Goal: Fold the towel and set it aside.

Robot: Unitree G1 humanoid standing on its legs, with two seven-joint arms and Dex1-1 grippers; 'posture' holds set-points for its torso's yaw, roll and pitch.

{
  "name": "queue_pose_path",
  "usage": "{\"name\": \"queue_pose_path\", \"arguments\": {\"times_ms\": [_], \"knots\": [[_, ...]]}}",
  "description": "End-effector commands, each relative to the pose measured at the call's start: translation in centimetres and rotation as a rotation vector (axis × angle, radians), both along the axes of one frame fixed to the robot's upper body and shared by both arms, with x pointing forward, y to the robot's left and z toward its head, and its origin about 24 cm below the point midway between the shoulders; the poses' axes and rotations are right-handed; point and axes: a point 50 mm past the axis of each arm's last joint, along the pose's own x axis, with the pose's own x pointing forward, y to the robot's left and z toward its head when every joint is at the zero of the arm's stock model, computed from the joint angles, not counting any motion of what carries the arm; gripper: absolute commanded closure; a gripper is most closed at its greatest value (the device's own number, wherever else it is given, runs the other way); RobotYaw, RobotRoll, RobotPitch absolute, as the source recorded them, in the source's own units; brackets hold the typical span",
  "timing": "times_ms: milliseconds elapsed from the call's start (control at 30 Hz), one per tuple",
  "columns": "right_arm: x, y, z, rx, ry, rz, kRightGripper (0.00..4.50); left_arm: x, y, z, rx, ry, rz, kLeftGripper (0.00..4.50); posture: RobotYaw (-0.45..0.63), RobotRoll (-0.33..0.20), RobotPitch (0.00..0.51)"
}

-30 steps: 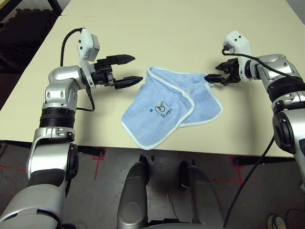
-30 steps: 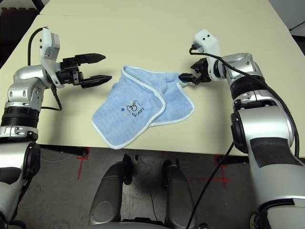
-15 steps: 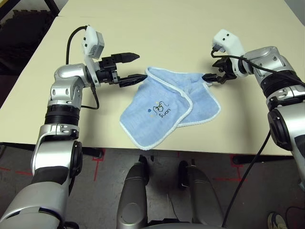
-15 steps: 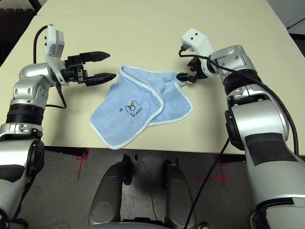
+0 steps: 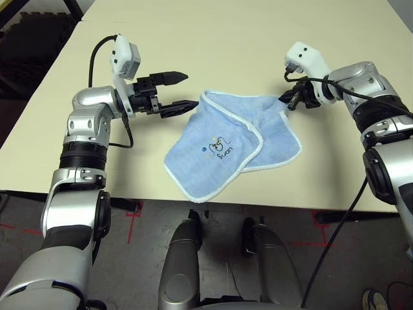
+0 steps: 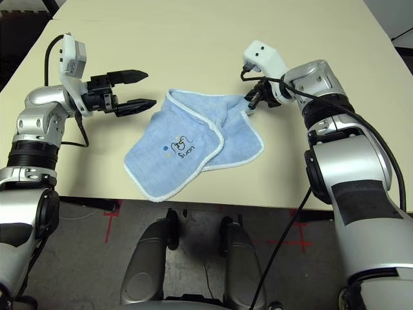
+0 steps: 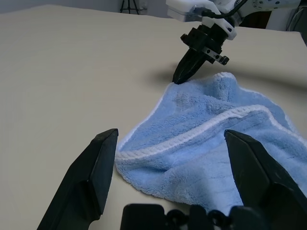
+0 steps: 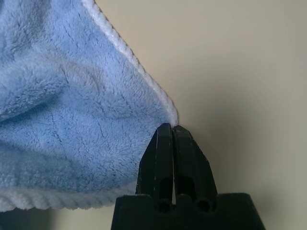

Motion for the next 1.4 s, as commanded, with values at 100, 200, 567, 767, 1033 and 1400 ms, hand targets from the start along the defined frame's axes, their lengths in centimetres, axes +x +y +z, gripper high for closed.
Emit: {"name": "queue_pose_path", "arguments": {"times_ms": [100,200,567,767,1033,1400], "knots": [[0.3,-0.6,1.7,0.196,-0.113,-0.061,4.48,0.1,0.1,-0.2,-0.008,0.017,0.011,0.0,0.1,0.0,0.32],[0.6,-0.2,3.8,0.378,-0.329,-0.069,4.48,0.1,0.3,-0.3,-0.028,0.027,0.037,0.0,0.1,0.0,0.32],[-0.4,0.4,9.6,0.74,-0.825,0.01,4.48,0.5,0.4,-0.5,-0.096,0.036,0.113,0.0,0.1,0.0,0.306],[-1.6,3.0,14.1,0.788,-0.941,0.181,4.48,0.8,-0.2,-0.6,-0.132,0.032,0.128,0.0,0.1,0.0,0.292],[-3.8,5.3,20.3,0.862,-1.123,0.275,4.48,1.2,-0.6,-0.6,-0.157,0.022,0.138,0.0,0.09,0.0,0.279],[-5.9,5.6,23.9,0.86,-1.254,0.319,4.48,1.7,-1.1,0.0,-0.209,0.007,0.159,0.0,0.11,0.0,0.275]]}}
